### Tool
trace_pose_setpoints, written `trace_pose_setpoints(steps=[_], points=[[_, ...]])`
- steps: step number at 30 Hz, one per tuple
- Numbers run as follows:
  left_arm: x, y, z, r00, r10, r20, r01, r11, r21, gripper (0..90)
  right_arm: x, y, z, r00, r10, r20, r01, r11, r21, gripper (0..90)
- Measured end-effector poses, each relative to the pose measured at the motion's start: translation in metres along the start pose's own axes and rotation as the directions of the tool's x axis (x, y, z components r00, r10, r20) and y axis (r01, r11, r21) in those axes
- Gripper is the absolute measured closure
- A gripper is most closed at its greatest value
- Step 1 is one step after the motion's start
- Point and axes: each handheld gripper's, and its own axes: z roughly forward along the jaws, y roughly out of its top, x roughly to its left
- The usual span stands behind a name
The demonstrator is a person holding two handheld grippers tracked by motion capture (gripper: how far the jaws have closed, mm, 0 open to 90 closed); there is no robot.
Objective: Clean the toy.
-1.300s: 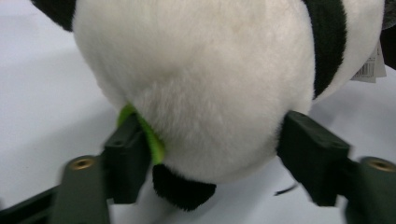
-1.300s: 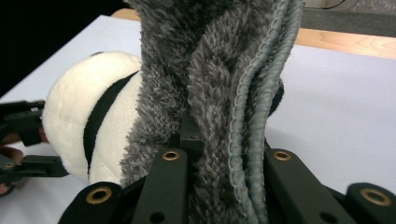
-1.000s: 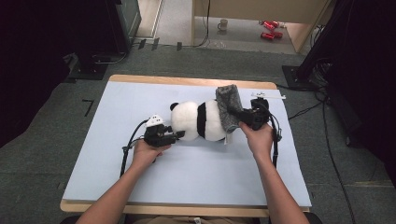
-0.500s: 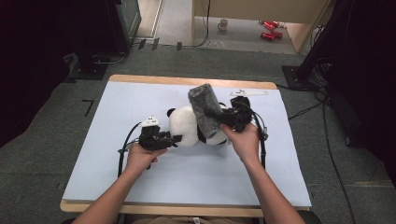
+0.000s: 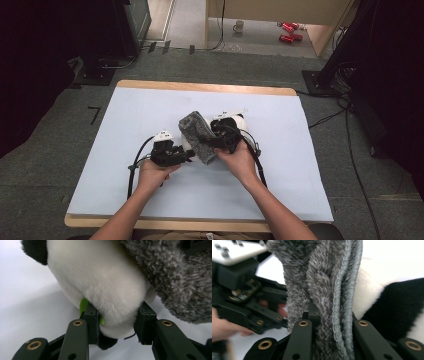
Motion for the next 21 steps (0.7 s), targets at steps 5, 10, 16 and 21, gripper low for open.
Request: trace_pose_setpoints(steps=[5,10,16,21], points=[[0.001,-0.001,-0.001,0.9988,0.032,-0.035,-0.032,0.9993,0.017,61.4,-0.006,-0.002,-0.006,0.9989,-0.028,0.037,0.027,0.999,0.027,78.5],[0.004,0.0,0.0,0.999,0.033,-0.029,-0.033,0.9994,0.007,61.3,-0.017,-0.002,-0.017,0.9979,-0.009,0.065,0.007,1.0,0.023,79.0],[0.005,0.004,0.001,0.9966,0.063,-0.053,-0.061,0.9974,0.038,61.4,-0.024,-0.001,-0.031,0.9945,-0.006,0.105,0.005,1.0,0.012,79.5],[0.008,0.006,0.003,0.9973,0.054,-0.049,-0.053,0.9982,0.028,61.4,-0.037,-0.003,-0.046,0.9926,0.043,0.114,-0.04,0.999,-0.025,79.5]])
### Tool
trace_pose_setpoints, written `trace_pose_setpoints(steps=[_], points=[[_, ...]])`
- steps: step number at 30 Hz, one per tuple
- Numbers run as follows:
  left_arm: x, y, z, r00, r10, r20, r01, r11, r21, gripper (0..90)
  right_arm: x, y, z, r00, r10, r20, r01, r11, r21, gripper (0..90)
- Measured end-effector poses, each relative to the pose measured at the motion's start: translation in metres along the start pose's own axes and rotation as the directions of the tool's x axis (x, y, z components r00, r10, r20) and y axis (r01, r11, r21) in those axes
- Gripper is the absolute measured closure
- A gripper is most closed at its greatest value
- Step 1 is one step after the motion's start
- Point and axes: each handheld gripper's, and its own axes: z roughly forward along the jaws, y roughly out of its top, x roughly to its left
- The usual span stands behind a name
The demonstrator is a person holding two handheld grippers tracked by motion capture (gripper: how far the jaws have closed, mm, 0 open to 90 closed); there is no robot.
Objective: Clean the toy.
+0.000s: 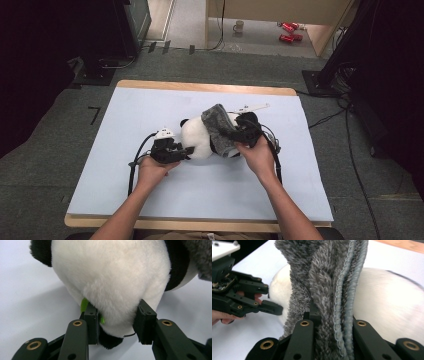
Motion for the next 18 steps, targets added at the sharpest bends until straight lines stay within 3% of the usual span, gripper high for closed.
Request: trace_pose_setpoints(steps=[9,11,18], points=[[0.006,0.005,0.004,0.9997,-0.016,0.018,0.016,0.9998,-0.01,61.4,-0.034,-0.008,-0.03,0.9931,0.098,0.064,-0.094,0.993,-0.07,79.1],[0.007,0.005,0.005,0.9996,-0.023,0.019,0.023,0.9996,-0.013,61.4,-0.039,-0.013,-0.034,0.9927,0.099,0.068,-0.093,0.992,-0.085,79.1],[0.01,0.009,0.007,0.9992,-0.034,0.022,0.034,0.9994,-0.006,61.4,-0.051,-0.022,-0.042,0.9807,0.132,0.144,-0.121,0.99,-0.077,79.1]])
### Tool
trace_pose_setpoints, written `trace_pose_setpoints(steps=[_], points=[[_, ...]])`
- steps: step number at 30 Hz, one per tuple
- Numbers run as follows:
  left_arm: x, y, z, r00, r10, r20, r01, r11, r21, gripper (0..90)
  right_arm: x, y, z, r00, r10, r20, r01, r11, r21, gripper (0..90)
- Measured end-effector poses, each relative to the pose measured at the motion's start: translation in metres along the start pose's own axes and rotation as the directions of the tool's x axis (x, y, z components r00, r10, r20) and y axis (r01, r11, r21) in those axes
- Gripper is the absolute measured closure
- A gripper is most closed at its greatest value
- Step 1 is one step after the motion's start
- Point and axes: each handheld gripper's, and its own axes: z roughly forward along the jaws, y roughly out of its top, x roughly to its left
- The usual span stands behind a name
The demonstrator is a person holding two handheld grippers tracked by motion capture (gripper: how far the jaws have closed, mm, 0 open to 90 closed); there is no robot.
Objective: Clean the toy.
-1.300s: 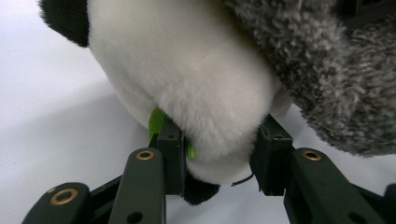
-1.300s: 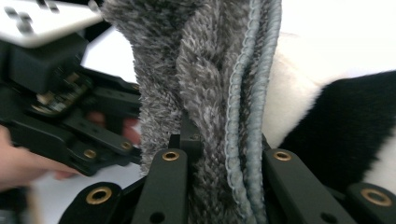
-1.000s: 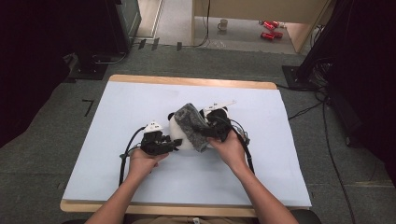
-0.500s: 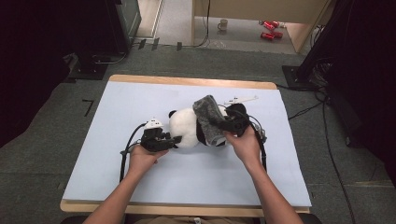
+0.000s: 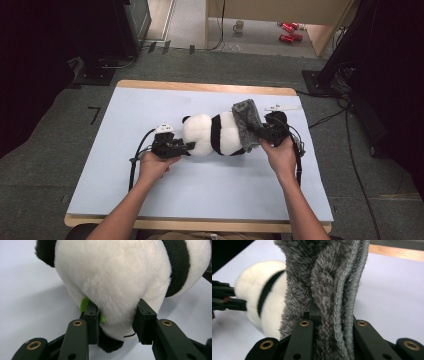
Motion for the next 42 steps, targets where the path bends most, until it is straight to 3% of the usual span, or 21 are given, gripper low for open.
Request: trace_pose_setpoints(steps=[3,7,11,15,23,34,36,39,42], points=[[0.002,0.0,0.001,0.9999,-0.012,0.002,0.012,0.9999,0.001,61.3,0.0,0.0,-0.005,0.9997,0.017,-0.015,-0.017,1.0,-0.01,79.1],[0.002,0.0,0.001,0.9998,-0.018,0.003,0.018,0.9998,0.001,61.2,0.01,0.006,-0.013,0.9995,-0.001,-0.031,0.0,0.999,-0.035,79.1],[0.0,0.001,0.001,0.9992,-0.04,0.007,0.04,0.9992,-0.004,61.1,0.02,0.012,-0.018,0.995,0.004,-0.099,-0.011,0.998,-0.069,79.1],[-0.006,0.003,0.0,0.9994,-0.036,0.0,0.036,0.9994,-0.004,61.1,0.035,0.016,-0.015,0.9891,-0.022,-0.146,0.01,0.997,-0.08,79.0],[-0.02,0.0,-0.008,0.9994,-0.033,-0.005,0.033,0.9994,-0.007,60.9,0.059,0.02,0.005,0.9791,-0.065,-0.193,0.056,0.997,-0.053,78.7],[-0.033,-0.009,-0.016,0.9993,-0.014,-0.035,0.013,0.9992,-0.038,60.2,0.101,0.015,0.05,0.948,-0.126,-0.292,0.134,0.991,0.008,78.6],[-0.035,-0.008,-0.019,0.9986,0.002,-0.052,-0.004,0.9992,-0.04,60.2,0.104,0.013,0.058,0.9466,-0.135,-0.293,0.148,0.989,0.023,78.5],[-0.032,-0.009,-0.019,0.9989,-0.016,-0.044,0.015,0.9995,-0.028,60.3,0.101,0.01,0.066,0.9458,-0.121,-0.301,0.135,0.99,0.027,78.2],[-0.03,-0.01,-0.015,0.9985,-0.029,-0.046,0.029,0.9995,-0.015,60.3,0.098,0.01,0.067,0.9532,-0.163,-0.254,0.177,0.984,0.033,78.2]])
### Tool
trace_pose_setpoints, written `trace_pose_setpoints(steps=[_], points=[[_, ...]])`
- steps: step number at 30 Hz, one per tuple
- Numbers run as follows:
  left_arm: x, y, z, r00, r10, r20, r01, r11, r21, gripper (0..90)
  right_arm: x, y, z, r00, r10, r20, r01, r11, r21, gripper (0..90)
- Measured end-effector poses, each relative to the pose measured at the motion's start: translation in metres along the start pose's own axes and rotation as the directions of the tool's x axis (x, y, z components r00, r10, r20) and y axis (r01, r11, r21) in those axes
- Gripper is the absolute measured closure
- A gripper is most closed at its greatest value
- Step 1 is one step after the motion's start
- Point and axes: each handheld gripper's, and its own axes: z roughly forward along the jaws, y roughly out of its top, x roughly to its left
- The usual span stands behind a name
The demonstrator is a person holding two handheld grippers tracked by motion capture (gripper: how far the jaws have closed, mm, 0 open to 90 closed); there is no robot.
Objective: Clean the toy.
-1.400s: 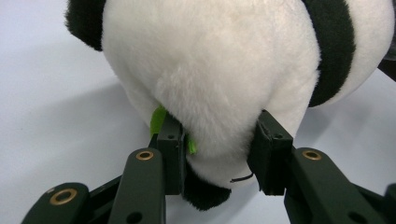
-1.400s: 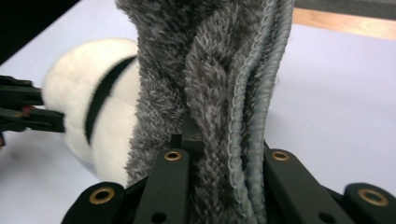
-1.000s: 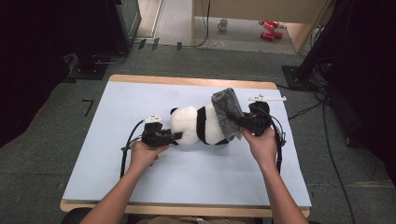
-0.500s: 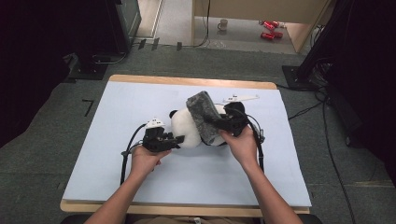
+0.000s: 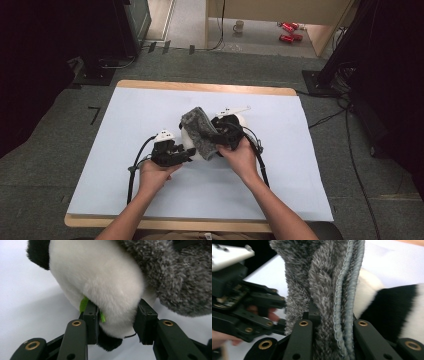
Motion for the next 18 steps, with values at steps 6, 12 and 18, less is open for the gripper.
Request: trace_pose_setpoints(steps=[6,12,18], points=[[0.007,0.002,-0.001,0.9997,-0.02,0.015,0.02,0.9998,0.002,60.4,-0.013,-0.002,-0.012,0.9953,-0.03,0.092,0.03,1.0,0.006,78.4],[0.012,0.007,0.002,0.9996,-0.012,0.025,0.012,0.9999,0.005,60.5,-0.027,-0.006,-0.03,0.9927,0.023,0.118,-0.021,1.0,-0.02,78.6],[0.016,0.012,0.006,0.9991,-0.018,0.039,0.017,0.9998,0.01,60.6,-0.047,-0.012,-0.053,0.9855,0.112,0.127,-0.104,0.992,-0.071,78.6]])
